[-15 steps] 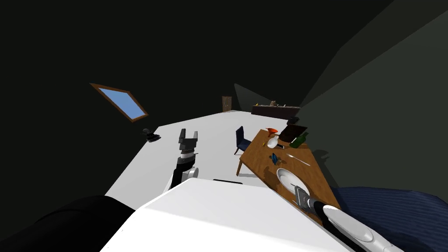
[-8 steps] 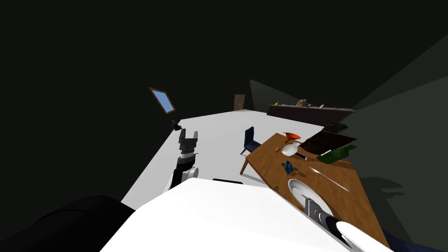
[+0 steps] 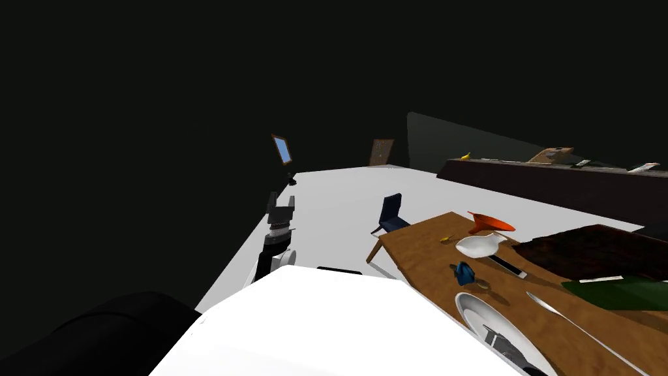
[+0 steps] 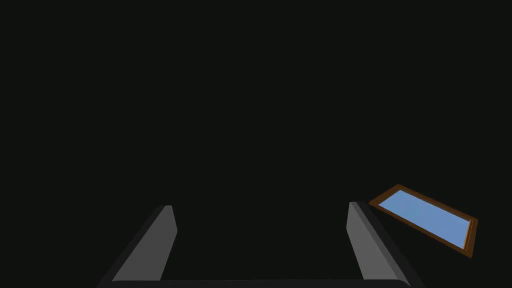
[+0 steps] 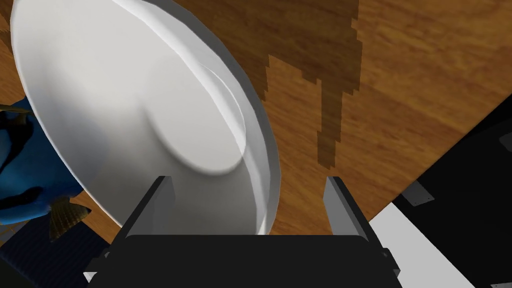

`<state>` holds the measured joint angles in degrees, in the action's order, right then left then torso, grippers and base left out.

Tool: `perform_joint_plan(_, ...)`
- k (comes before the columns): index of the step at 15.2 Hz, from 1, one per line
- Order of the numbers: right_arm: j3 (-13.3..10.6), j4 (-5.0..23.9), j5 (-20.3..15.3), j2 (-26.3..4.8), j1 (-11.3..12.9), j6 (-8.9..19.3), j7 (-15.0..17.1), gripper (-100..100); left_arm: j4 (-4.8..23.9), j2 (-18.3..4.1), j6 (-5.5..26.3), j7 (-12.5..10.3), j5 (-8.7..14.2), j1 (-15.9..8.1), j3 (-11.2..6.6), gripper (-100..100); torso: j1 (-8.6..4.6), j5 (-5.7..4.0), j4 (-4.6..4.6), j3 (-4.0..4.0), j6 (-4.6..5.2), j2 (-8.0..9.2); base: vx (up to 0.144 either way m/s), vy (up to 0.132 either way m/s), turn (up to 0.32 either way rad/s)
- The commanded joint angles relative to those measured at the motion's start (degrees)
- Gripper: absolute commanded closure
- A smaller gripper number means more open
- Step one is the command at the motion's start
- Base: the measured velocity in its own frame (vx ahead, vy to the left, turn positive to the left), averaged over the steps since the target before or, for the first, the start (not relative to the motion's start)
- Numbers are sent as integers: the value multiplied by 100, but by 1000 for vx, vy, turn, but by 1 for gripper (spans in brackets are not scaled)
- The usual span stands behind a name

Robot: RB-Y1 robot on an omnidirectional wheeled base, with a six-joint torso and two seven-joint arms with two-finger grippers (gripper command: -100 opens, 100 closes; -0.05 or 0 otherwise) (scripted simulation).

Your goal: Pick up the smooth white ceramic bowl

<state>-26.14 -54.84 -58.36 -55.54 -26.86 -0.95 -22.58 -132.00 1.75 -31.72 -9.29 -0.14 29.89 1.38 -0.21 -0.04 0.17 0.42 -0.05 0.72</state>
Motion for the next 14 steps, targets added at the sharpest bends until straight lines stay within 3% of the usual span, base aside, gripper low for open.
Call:
perform_joint_plan(1, -161, -33, 126, -53, -16, 148, 131, -100, 0, 0, 0, 0, 0, 0, 0, 0, 0, 0, 0, 0, 0, 0, -103, 9, 312)
perform_joint_plan(4, -63, 121, 448, 70, -294, 354, 305, -100, 0, 0, 0, 0, 0, 1, 0, 0, 0, 0, -4, -11, 2, -19, -115, 19, 454)
perform_joint_plan(6, -32, 50, 374, 36, -299, 300, 258, -100, 0, 0, 0, 0, 0, 1, -1, 0, -1, 1, -4, -9, 2, -14, -106, 14, 292)
perform_joint_plan(7, -28, 51, 391, 33, -311, 316, 275, 100, 0, -1, 0, 0, 0, 3, -1, 0, -6, -1, -5, -13, 9, -24, -28, 1, 0)
perform_joint_plan(11, -26, 49, 396, 39, -310, 312, 285, 100, -1, -1, -1, 0, 0, 4, -2, 0, -13, -1, -16, -36, 5, -62, -6, 2, -4)
perform_joint_plan(14, -161, -33, 126, -53, -16, 148, 131, 100, -1, -1, -1, 0, 0, 7, -3, 0, -13, 3, -25, -54, 20, -90, 97, -14, -406)
